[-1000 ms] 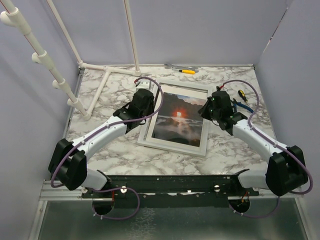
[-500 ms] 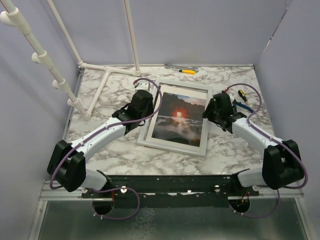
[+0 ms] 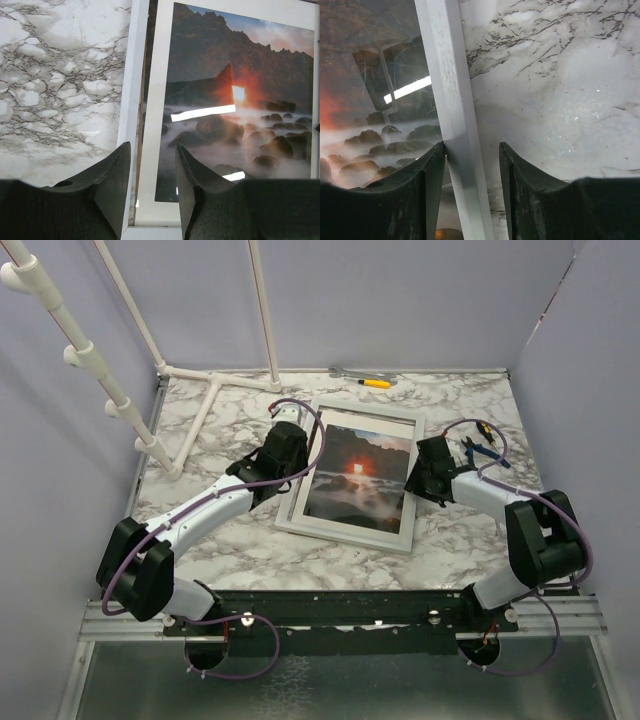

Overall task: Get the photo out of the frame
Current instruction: Remove the photo frame item from the center of the board.

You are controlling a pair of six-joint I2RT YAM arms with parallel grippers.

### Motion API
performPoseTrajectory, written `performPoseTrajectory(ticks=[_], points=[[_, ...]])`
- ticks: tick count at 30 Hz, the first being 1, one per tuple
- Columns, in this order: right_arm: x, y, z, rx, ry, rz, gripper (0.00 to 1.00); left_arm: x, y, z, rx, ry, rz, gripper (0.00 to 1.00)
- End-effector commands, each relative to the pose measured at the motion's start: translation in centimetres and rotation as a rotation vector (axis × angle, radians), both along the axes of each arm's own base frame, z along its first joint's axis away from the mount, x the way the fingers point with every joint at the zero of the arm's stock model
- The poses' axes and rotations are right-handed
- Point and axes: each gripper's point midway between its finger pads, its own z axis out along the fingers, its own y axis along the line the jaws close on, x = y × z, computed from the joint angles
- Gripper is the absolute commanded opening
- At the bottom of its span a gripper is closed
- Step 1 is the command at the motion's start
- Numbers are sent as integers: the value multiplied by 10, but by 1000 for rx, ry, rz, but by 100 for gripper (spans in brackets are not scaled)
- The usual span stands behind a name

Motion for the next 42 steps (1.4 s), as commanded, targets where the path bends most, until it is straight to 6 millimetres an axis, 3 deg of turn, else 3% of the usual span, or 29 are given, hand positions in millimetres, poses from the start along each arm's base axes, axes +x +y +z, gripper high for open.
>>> performPoseTrajectory(ticks=[1,7,11,16,24,42], points=[[4,0,-7,-20,27,6,46,0,0,-5,-5,3,-2,42],[8,3,0,-7,6,15,32,1,2,-4,3,-2,-1,42],[10,4,14,-6,-13,23,2,1,2,-3,4,-5,2,42],[11,8,38,19,-50,39,1,0,4,-1,2,-13,4,42],[16,35,71,109,-114,148,0,-1,2,1,-12,-12,-2,42],[24,128,82,204,-130,311,1,-6,5,12,-35,-33,3,42]])
